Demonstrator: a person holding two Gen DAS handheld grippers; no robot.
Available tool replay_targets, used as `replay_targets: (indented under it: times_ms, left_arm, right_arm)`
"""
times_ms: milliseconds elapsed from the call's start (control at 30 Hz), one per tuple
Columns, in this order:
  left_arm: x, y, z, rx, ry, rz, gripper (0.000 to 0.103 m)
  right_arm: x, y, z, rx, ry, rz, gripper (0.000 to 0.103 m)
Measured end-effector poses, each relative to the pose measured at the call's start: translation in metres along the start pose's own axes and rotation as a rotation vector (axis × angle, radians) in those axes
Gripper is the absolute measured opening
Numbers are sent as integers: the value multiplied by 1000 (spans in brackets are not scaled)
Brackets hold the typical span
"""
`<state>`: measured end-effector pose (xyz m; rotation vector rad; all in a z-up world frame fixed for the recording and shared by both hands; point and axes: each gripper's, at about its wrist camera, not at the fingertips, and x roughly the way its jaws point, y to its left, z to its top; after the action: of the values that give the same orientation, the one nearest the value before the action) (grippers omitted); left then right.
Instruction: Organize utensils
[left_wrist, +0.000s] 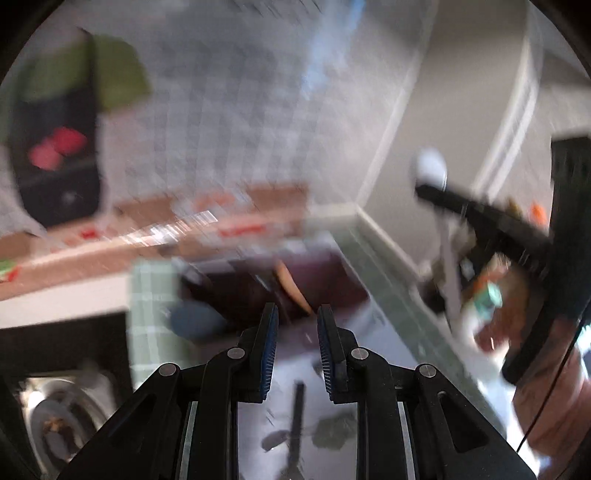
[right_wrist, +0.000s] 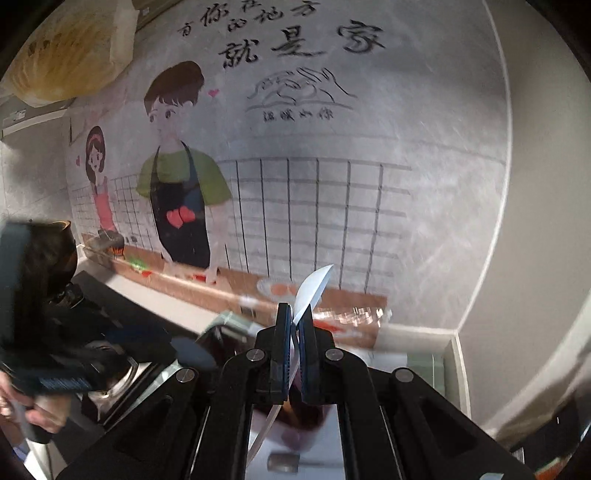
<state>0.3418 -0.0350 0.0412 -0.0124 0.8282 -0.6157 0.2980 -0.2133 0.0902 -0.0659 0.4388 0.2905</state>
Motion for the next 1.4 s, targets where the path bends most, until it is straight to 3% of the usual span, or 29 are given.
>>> replay_targets:
  times_ms: [167,333,467,567,700,1000,1133,1400]
  left_arm:
    - [51,-36,-43,177,183,-98,23]
    - [75,-77,-81,391,321,-162,24]
    - [83,-94,-103,518,386,-145,24]
    - [96,-98,-112,544,437,-140,24]
    - [108,-99,-113,547,452,-109,24]
    - [112,-99,-111,351,369,24,23]
    - [126,-102,-107,276,411,12,23]
    - [111,-94,-104,146,327,22,22]
  right_arm:
    - [-20,-17,-25,26,49,-39,4]
    - [-34,-34,-58,58,125,-88,4]
    - [-45,-42,-82,86,173,-105,4]
    - [-52,-46,-93,105,193,-115,4]
    - [-56,-49,-101,115,219,-115,4]
    - [-57,-32,-106,84,221,-97,4]
    - [-49,-28,-107,87,238,-87,4]
    - [-57,-29,-102,122,230,-70,4]
